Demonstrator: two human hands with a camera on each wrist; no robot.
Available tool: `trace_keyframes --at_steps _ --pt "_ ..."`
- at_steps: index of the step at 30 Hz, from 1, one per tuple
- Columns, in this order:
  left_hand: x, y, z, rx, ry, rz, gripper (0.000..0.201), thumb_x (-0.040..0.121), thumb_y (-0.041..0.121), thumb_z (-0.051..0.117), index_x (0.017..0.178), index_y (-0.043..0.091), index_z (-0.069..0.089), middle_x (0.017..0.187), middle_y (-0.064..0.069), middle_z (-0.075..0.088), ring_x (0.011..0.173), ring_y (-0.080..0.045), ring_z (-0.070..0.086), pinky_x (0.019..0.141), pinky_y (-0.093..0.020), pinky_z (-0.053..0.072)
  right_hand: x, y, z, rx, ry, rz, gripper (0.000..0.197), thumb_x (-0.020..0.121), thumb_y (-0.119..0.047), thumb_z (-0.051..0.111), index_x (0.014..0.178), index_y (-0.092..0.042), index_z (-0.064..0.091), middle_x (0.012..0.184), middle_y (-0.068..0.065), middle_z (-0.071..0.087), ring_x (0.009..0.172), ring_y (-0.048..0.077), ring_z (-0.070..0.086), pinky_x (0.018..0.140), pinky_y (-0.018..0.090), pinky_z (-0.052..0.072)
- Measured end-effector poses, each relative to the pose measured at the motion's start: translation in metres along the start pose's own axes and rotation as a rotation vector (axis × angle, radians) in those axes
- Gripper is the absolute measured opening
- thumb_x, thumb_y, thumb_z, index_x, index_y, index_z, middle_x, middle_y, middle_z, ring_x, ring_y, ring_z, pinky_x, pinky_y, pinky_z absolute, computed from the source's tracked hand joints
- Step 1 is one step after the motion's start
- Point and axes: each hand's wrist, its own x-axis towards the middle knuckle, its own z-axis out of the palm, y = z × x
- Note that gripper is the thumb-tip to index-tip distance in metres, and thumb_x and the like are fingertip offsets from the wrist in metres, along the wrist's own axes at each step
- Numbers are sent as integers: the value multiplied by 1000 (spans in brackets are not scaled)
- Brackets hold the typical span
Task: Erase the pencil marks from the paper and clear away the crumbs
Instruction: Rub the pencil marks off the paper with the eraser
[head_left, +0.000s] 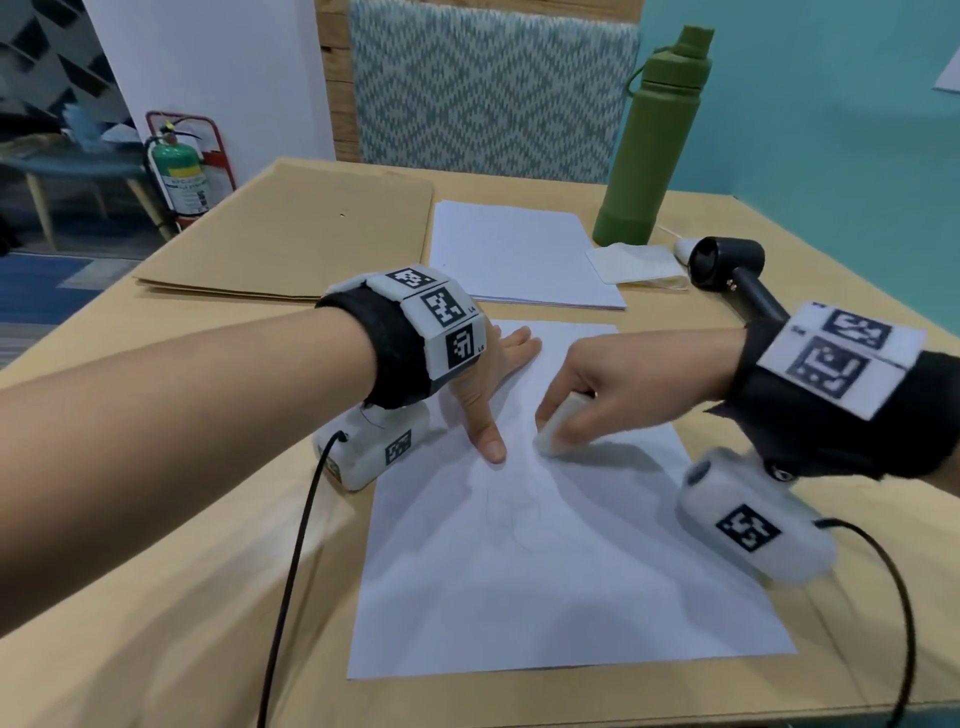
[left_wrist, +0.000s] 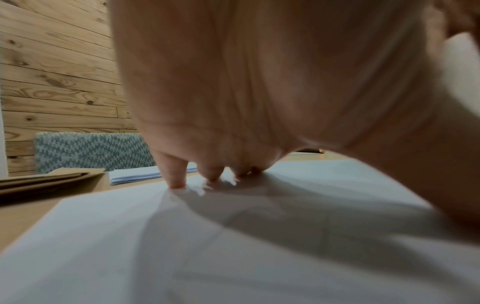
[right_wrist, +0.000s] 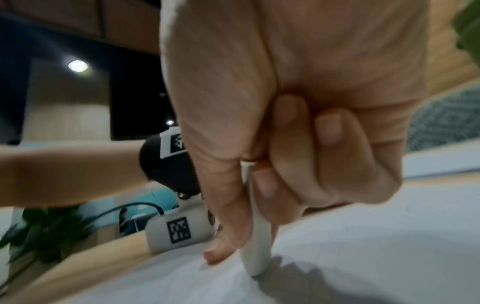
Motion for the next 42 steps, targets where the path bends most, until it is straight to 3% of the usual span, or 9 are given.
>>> trace_keyframes --at_steps 2,4,9,14,18,24,30,37,42 --pt "0 2 -1 3 -2 -7 130 67 62 70 146 26 -26 155 6 -26 148 -18 -4 116 -43 7 3 3 -4 25 -1 25 23 79 -39 64 92 -23 74 96 7 71 81 22 58 85 38 52" --pt "0 1 -2 -6 3 -21 128 68 61 69 146 26 -26 155 5 -26 148 -18 -3 116 -42 9 11 5 -8 38 91 58 23 79 -36 67 95 -22 74 102 12 70 81 19 57 86 37 51" --pt "-3 2 -2 8 6 -61 128 68 62 68 147 23 -25 156 5 -23 148 -20 4 116 -43 13 6 1 1 5 204 67 29 86 -28 58 95 -4 71 77 11 61 66 13 45 62 26 38" --pt "-10 10 -9 -42 -4 52 115 76 45 71 149 26 -16 157 4 -20 147 -16 -3 116 -40 11 -15 -5 7 78 13 48 18 81 -41 63 82 -26 72 54 -11 54 47 3 46 48 9 37" --pt "-16 16 -9 -142 21 150 91 82 32 70 148 36 8 155 14 11 132 -5 31 84 -16 28 -5 1 3 101 165 119 18 81 -33 66 86 -17 73 55 -5 59 47 8 53 45 10 42" --pt "-22 15 0 -202 37 162 112 71 39 78 150 31 -2 155 11 8 144 -11 15 117 -35 16 4 1 2 137 286 131 14 79 -23 67 85 -13 73 73 13 70 53 15 57 48 16 44" --pt "-18 12 4 -142 -10 138 124 55 58 82 147 44 0 157 18 -7 146 -13 10 117 -48 18 -7 -6 5 46 146 67 15 81 -29 66 90 -21 73 49 -4 55 41 6 46 46 14 39" --pt "-22 13 2 -137 -18 126 120 66 53 76 148 40 -11 157 14 -11 147 -13 6 118 -42 13 9 3 1 57 280 103 18 82 -24 62 86 -9 73 53 -1 60 43 6 51 47 17 41" --pt "-23 16 2 -63 -23 64 124 66 57 73 149 32 -16 157 14 -17 147 -14 3 118 -45 13 -14 -6 9 53 4 -38 16 83 -27 62 78 -16 71 46 -5 46 39 7 41 45 15 35"
